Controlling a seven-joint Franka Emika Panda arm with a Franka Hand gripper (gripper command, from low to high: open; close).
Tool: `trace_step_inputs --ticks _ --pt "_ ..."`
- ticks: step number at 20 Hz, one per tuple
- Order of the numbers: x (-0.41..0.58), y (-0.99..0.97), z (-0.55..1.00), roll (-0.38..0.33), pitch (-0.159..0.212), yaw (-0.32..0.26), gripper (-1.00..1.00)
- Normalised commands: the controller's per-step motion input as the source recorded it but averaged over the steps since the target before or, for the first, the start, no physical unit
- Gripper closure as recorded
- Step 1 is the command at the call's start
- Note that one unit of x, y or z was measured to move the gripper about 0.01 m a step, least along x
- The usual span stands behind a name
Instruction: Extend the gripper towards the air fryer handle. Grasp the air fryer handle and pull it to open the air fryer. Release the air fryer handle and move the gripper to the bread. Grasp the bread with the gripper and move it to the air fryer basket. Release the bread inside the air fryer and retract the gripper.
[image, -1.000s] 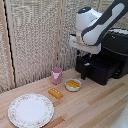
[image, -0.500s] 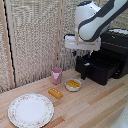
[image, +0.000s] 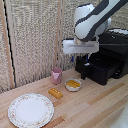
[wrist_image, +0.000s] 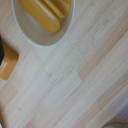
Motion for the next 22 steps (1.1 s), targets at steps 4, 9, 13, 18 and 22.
trace_step_inputs --ticks 4,9,13,18,22 --pt "0.003 0.51 -0.17 0.068 0.056 0.174 -1.0" --pt "0.041 0.62 -0.18 0.039 0.046 0.147 -1.0" --pt "0.049 0.57 -0.24 0.027 0.033 0.162 -1.0" --pt "0.055 0.43 -0.3 0.034 0.041 0.199 -1.0" --pt "0.114 0.28 -0.33 0.032 0.018 0.193 -1.0"
